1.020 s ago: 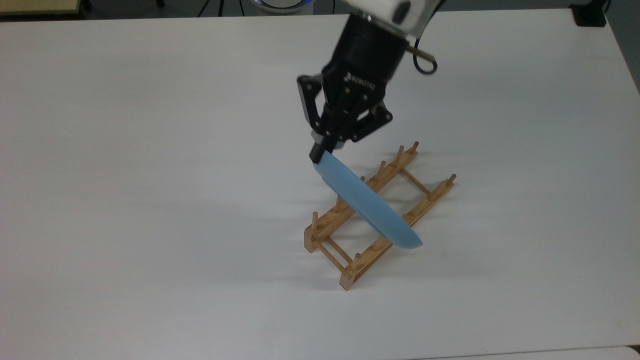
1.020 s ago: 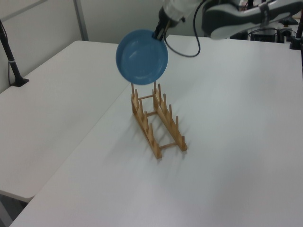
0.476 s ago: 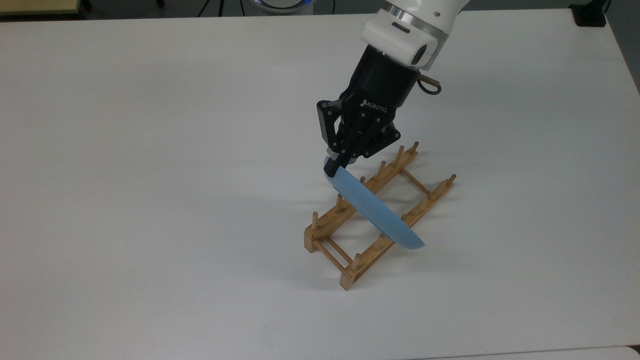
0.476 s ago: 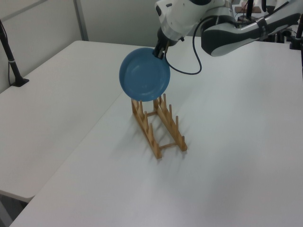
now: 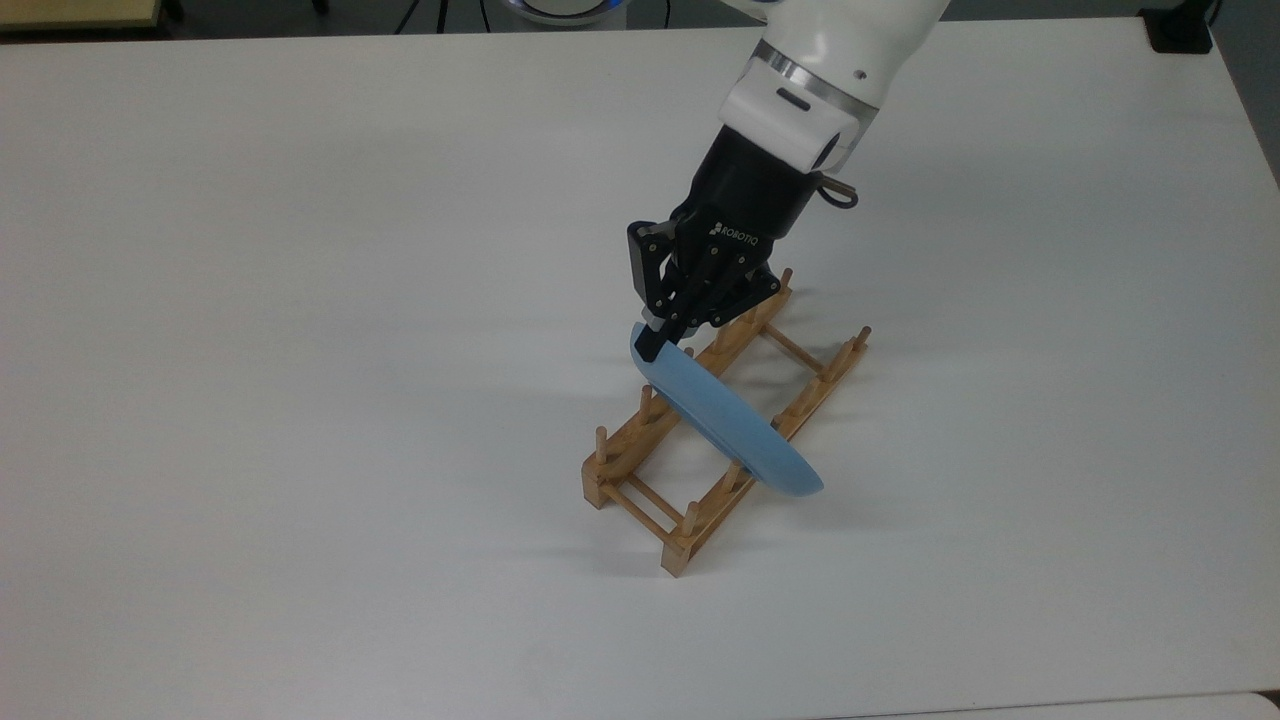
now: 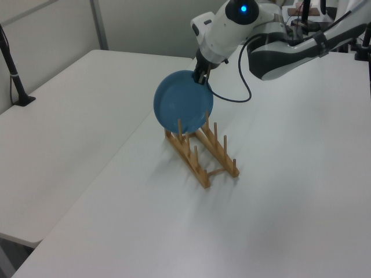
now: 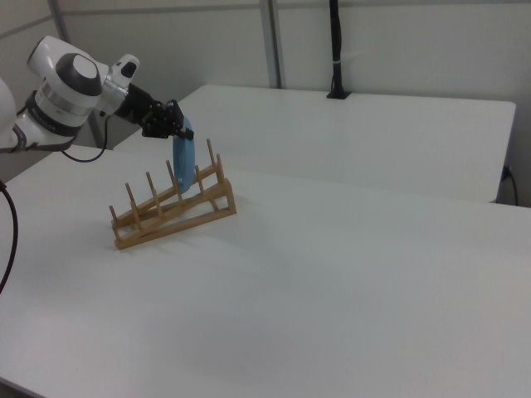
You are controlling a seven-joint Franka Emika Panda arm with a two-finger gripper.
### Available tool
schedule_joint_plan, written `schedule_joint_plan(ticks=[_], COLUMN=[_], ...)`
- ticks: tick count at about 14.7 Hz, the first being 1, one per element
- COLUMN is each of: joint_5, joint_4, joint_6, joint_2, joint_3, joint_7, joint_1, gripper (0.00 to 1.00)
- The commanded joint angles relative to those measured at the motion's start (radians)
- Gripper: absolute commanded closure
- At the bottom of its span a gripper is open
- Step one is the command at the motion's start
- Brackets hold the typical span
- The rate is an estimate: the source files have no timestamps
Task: Place plate in plate rack
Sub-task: 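Open the gripper to release the plate in the rack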
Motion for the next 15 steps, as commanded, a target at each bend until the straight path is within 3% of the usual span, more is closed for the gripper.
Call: schedule_joint_plan(ticks=[1, 5, 6, 9, 10, 11, 13, 15], joint_5=[-0.017, 0.004, 0.049, 0.338, 0.485, 0.571, 0.694, 0.732], joint_4=[-0.051, -0.049, -0.043, -0.034, -0.026, -0.013, 0.003, -0.011], joint_6=[0.021, 0.024, 0.022, 0.007, -0.065, -0.161, -0.354, -0.508], joint_2=[-0.021, -0.021, -0.021, -0.039, -0.062, -0.074, -0.119, -0.172], joint_3=[-0.002, 0.004, 0.01, 0.012, 0.012, 0.013, 0.039, 0.078], joint_7=[0.065, 0.151, 0.173, 0.146, 0.109, 0.081, 0.0, -0.081], joint_1=[0.001, 0.0, -0.002, -0.005, -0.01, -0.025, -0.086, -0.153], gripper=[0.0, 0.0, 0.0, 0.0, 0.0, 0.0, 0.0, 0.0])
